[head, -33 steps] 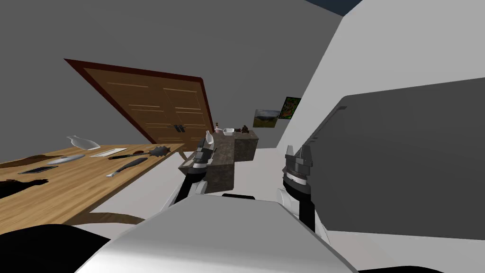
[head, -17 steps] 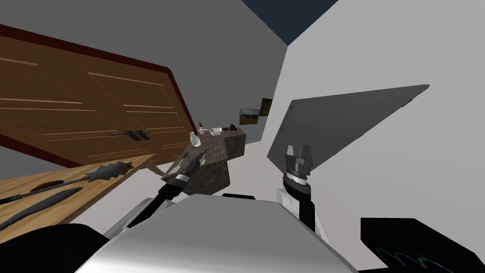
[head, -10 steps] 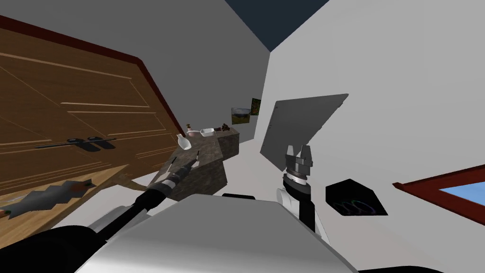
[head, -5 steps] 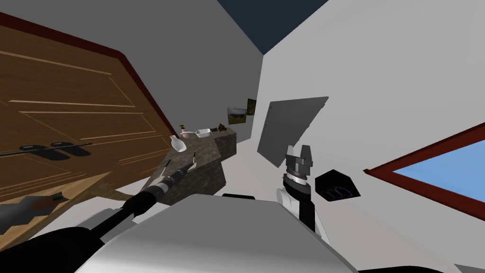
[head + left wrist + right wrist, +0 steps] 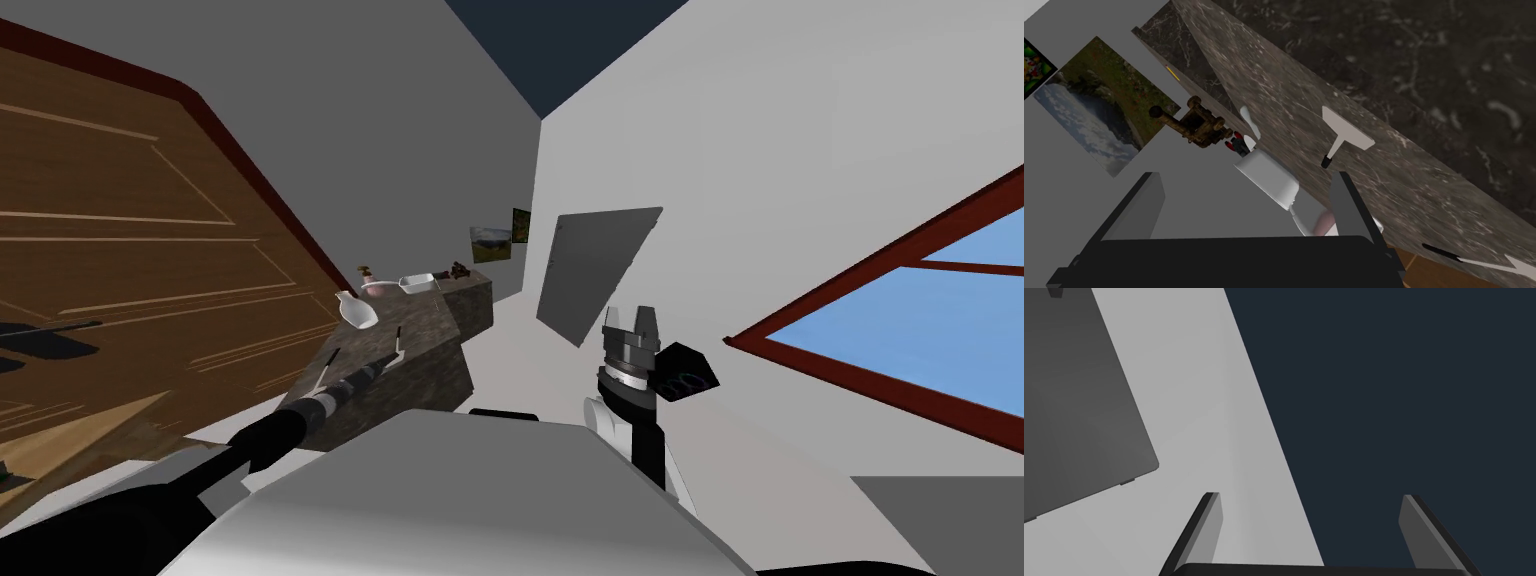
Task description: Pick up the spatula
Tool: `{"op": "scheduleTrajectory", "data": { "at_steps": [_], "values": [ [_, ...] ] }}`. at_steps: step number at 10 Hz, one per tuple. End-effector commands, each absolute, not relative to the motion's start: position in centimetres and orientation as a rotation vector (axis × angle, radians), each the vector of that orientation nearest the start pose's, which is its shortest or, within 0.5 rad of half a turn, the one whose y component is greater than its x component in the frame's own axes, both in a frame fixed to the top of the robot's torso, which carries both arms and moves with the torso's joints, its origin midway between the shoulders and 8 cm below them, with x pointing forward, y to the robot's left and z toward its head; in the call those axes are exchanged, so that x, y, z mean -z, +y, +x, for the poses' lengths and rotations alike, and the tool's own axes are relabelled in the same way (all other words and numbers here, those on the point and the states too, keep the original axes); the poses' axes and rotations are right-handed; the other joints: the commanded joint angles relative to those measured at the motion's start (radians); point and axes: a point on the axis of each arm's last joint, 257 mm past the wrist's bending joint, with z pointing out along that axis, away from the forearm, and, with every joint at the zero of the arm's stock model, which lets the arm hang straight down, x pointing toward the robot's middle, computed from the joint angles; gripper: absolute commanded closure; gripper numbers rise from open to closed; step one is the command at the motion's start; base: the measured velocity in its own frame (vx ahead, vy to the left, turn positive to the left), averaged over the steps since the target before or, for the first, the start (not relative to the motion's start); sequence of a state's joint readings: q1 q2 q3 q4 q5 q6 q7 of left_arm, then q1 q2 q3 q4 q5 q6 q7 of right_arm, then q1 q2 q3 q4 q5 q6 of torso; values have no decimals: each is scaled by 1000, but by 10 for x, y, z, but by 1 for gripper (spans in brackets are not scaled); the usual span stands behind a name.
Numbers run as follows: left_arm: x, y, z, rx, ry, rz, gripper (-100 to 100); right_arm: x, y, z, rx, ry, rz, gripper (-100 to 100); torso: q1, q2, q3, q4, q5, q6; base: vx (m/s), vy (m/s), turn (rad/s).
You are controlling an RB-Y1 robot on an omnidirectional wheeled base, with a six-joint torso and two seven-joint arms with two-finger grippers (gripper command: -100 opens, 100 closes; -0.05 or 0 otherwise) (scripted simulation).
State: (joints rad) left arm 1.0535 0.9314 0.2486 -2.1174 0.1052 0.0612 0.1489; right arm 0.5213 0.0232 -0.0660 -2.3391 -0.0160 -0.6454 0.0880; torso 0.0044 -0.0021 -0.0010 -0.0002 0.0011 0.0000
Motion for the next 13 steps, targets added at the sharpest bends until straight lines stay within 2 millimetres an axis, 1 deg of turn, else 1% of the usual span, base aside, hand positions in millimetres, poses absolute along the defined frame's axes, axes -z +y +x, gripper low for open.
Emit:
{"op": "scheduleTrajectory", "data": {
  "at_steps": [1,2,3,4,5,6,7,8,9,10,11,12,13],
  "values": [
    [260,483,253,418,1916,-975,-100,-69,-296,298,-1189,476,492,0,0,0,0,0,0,0,4,22,-92],
    [268,496,240,374,1953,-1016,-100,-69,-296,298,-1189,476,492,0,0,0,0,0,0,-1,14,20,-163],
    [267,495,242,372,1964,-1002,-100,-69,-296,298,-1189,476,492,0,0,-1,0,0,0,0,13,24,-101],
    [275,507,230,329,2002,-1041,-100,-69,-296,298,-1189,476,492,0,0,-1,0,0,0,-1,21,25,-215],
    [274,506,231,328,2010,-1031,-100,-69,-296,298,-1189,476,492,0,0,-1,-1,0,0,0,14,29,-82],
    [281,517,218,286,2044,-1075,-100,-69,-296,298,-1189,476,492,0,0,-1,-1,0,0,-1,27,28,-131],
    [281,517,220,285,2053,-1063,-100,-69,-296,298,-1189,476,492,0,0,-2,-1,0,0,0,26,30,-89],
    [288,527,206,244,2084,-1109,-100,-69,-296,298,-1189,476,492,0,0,-2,-1,0,0,-1,37,36,-175],
    [287,526,208,243,2093,-1097,-100,-69,-296,298,-1189,476,492,0,1,-3,-2,-1,0,0,30,33,-85],
    [294,535,195,203,2121,-1147,-100,-69,-296,298,-1189,476,492,0,0,-2,-1,-1,0,-1,30,32,-148],
    [293,535,197,201,2131,-1133,-100,-69,-296,298,-1189,476,492,0,0,-2,-1,-1,0,0,27,36,-71],
    [299,543,184,162,2158,-1182,-100,-69,-296,298,-1189,476,492,0,0,-2,-1,0,0,-1,38,48,-123],
    [299,543,185,161,2166,-1170,-100,-69,-296,298,-1189,476,492,0,1,-3,-2,-1,0,-1,35,41,-75]
  ]
}}
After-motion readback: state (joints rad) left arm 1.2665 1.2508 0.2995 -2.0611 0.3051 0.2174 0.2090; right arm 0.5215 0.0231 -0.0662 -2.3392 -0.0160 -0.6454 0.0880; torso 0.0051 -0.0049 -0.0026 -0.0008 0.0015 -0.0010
